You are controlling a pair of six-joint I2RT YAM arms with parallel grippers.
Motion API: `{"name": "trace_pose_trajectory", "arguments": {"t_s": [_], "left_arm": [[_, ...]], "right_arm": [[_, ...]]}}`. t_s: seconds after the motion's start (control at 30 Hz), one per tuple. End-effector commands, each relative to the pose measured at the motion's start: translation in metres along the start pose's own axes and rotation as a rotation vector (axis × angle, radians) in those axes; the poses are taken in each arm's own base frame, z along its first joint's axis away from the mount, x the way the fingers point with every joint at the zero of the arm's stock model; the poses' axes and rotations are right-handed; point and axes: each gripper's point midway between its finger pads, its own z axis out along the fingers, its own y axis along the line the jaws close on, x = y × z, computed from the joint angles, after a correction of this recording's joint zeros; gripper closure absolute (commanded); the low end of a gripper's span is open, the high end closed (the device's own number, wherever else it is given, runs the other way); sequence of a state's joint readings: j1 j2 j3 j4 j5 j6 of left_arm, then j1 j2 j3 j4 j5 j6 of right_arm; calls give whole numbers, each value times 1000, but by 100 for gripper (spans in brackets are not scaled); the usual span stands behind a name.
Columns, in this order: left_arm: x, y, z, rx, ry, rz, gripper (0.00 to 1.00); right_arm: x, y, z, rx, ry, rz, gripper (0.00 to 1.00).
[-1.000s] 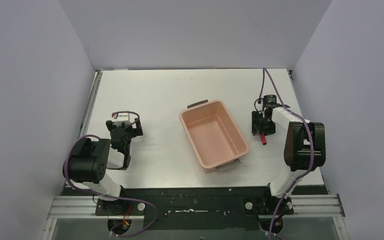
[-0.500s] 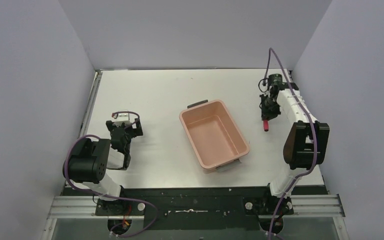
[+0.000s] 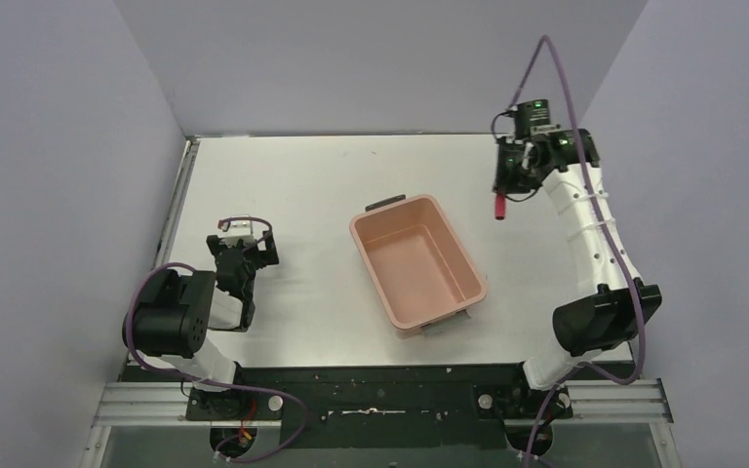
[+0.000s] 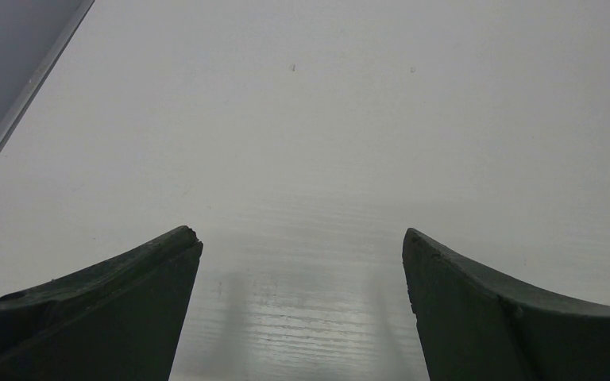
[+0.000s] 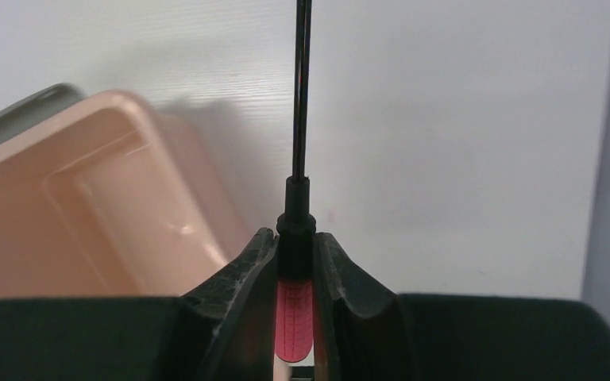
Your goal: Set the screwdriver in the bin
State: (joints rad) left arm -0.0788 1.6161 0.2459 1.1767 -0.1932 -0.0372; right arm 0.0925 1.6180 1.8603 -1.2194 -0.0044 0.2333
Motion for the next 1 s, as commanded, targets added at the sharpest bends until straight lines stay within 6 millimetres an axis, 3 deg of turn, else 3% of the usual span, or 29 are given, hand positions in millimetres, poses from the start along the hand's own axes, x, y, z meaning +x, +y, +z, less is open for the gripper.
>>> {"name": "trace_pose_trajectory", "arguments": {"t_s": [0.0,0.07,0.13,0.23,0.3,0.43,0.6,0.83,0.97], "left_arm": [[-13,-1,3,6,-45,-3,3],[-13,-1,3,7,-45,-1,3],[-13,-1,3,7,-44,-2,3],[-13,-1,3,6,-45,-1,3],[-14,-1,3,6,-46,-3,3],[-13,-1,3,5,-44,-1,3],[-13,-1,3,6,-45,-1,3],[-13,-1,3,7,-45,-1,3],[-13,-1,3,7,-45,-1,3]], "right_arm": [[7,129,-37,-281,-97,-75,100],[18,179,-50,-395,-127,-109,100],[27,210,-58,-452,-140,-140,100],[45,230,-55,-445,-130,-181,100],[60,235,-42,-419,-117,-202,100],[99,235,-4,-390,-61,-215,100],[158,211,62,-275,27,-238,100],[194,193,120,-191,50,-292,100],[213,182,143,-144,110,-313,89]]}}
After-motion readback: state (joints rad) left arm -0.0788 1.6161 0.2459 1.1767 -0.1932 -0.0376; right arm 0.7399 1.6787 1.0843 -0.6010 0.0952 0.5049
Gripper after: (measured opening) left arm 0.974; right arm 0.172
